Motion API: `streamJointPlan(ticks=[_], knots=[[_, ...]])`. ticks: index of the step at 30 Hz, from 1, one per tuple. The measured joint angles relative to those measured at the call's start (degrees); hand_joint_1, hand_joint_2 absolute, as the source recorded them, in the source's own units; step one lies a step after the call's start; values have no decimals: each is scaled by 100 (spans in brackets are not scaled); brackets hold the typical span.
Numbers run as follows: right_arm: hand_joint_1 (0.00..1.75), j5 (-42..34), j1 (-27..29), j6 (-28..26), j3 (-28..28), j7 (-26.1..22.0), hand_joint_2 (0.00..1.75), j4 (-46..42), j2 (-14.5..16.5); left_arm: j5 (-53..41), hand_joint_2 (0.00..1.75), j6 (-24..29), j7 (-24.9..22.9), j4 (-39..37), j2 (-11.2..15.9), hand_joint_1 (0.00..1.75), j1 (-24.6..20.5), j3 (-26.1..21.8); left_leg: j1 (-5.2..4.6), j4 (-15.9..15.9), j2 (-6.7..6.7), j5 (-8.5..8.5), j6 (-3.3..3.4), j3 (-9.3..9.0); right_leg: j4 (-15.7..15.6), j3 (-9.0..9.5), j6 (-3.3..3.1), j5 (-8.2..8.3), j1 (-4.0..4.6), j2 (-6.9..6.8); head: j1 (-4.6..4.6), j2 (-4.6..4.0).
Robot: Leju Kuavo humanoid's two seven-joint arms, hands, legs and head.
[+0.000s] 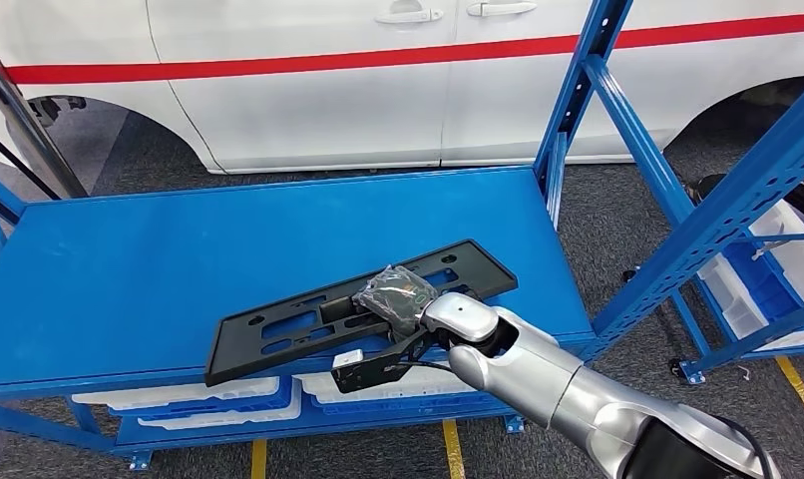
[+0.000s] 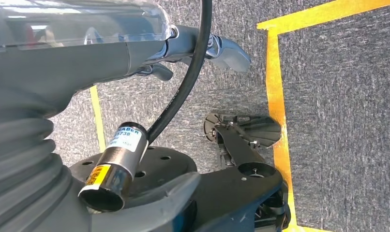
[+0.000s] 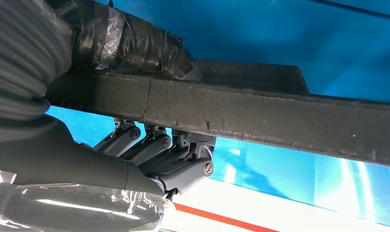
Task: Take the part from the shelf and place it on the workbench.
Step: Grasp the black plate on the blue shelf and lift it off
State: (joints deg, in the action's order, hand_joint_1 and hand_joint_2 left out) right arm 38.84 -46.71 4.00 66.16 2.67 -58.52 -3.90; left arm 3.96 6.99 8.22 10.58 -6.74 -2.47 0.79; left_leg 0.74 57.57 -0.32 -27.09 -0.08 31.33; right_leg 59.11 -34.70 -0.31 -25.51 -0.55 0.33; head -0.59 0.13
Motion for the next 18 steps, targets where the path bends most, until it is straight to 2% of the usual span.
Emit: streamJointPlan(ticks=[9,13,18], knots=[[175,97,87,-159,-28,-11,175,-65,-27,14,175,63,-72,0,5,0,3,0,0,0,0,0,0,0,0,0,0,0,0,0,0,0],[175,450,363,-759,-158,-70,175,-224,-51,-2,175,66,-81,0,5,0,5,0,0,0,0,-1,0,1,0,0,0,-1,1,0,0,0],[175,1116,991,-1694,-581,-263,175,-632,-34,-57,175,66,-82,0,5,0,5,0,1,-1,0,-7,1,3,0,-1,0,-6,1,-1,0,0]])
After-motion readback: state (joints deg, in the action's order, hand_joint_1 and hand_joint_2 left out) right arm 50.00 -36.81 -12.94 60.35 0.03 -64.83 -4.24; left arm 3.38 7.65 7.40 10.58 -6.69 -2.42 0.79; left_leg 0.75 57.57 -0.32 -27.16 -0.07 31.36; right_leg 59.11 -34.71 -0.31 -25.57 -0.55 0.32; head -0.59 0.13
